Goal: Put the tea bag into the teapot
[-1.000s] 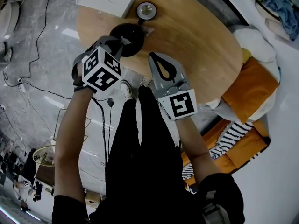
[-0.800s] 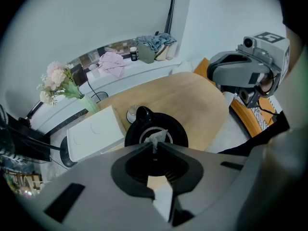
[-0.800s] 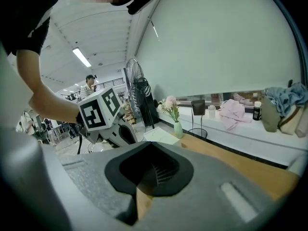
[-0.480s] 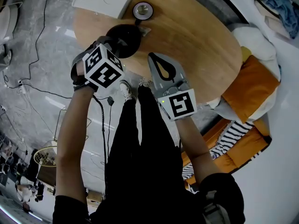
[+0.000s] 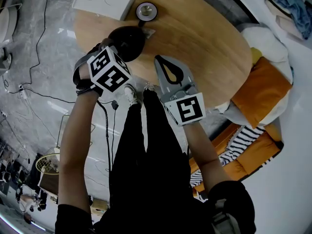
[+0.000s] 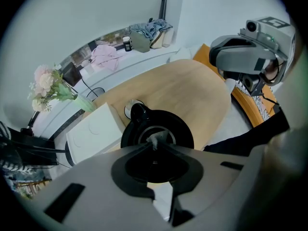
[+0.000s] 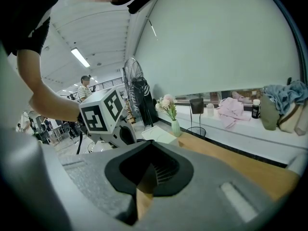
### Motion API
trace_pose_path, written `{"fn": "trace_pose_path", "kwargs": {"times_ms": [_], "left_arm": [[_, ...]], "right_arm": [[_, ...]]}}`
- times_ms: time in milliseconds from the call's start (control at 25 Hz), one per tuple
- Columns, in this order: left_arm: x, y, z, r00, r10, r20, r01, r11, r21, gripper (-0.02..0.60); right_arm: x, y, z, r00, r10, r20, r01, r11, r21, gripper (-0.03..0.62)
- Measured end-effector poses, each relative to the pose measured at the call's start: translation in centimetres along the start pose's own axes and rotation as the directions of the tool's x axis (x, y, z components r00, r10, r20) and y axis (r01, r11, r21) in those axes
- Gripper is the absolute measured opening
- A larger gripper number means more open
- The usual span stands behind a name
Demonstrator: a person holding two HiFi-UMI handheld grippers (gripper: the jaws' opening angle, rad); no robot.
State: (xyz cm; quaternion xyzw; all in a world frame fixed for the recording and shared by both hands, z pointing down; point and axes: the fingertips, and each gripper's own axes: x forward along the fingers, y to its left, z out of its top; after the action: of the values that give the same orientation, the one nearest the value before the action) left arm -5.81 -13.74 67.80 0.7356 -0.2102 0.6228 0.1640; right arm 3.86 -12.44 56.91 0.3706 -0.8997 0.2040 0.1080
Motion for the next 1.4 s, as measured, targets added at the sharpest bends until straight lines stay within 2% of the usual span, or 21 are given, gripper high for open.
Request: {"fn": "trace_pose_path", "kwargs": {"times_ms": [160,280,440,520,680,880,1000,1120,1240,1400], "left_arm": [[0.3,-0.1,0.3,1.000,-0.005,-0.008,0.006,1.000,0.004,0.029],[0.6,-0.2,0.4,1.000,-0.016,-0.011,0.016,1.000,0.002,0.029],[0.9,-0.6,0.7,0.999,-0.040,-0.009,0.040,0.999,-0.004,0.029],[1.1,-0.7,0.8,0.999,-0.042,-0.012,0.042,0.999,-0.008,0.029],[1.5,-0.6,0.6,0.999,-0.025,-0.029,0.025,1.000,-0.007,0.029],[1.8,-0.4,0.9,0.999,0.017,-0.037,-0.017,1.000,0.006,0.029],[1.8,-0.4,0.8,0.999,0.018,-0.038,-0.017,1.000,0.012,0.029],[1.8,-0.4,1.0,0.999,0.024,-0.039,-0.023,1.000,0.016,0.029],[1.8,-0.6,1.0,0.999,0.023,-0.042,-0.022,1.000,0.016,0.029],[1.9,-0.5,1.0,0.999,0.028,-0.029,-0.027,0.999,0.017,0.031]], "right_arm": [[-0.1,-0.3,-0.7,1.000,0.000,-0.029,0.000,1.000,-0.002,0.005],[0.2,-0.4,0.3,1.000,-0.004,0.025,0.004,1.000,0.014,0.005],[-0.1,-0.7,-1.0,0.999,-0.005,-0.040,0.005,1.000,0.001,0.005],[0.1,-0.8,-0.2,1.000,-0.011,0.007,0.011,1.000,0.017,0.005],[0.2,-0.7,-0.8,1.000,-0.012,-0.014,0.012,1.000,0.013,0.005],[0.2,-0.9,-0.3,1.000,-0.018,0.016,0.017,1.000,0.024,0.005],[0.2,-0.9,-1.0,1.000,-0.017,-0.020,0.017,1.000,0.017,0.005],[0.3,-1.0,-0.6,1.000,-0.018,0.004,0.018,0.999,0.028,0.005],[0.2,-0.9,-1.3,0.999,-0.014,-0.034,0.015,1.000,0.021,0.005],[0.4,-0.8,-0.9,1.000,-0.011,-0.021,0.012,1.000,0.021,0.005]]}}
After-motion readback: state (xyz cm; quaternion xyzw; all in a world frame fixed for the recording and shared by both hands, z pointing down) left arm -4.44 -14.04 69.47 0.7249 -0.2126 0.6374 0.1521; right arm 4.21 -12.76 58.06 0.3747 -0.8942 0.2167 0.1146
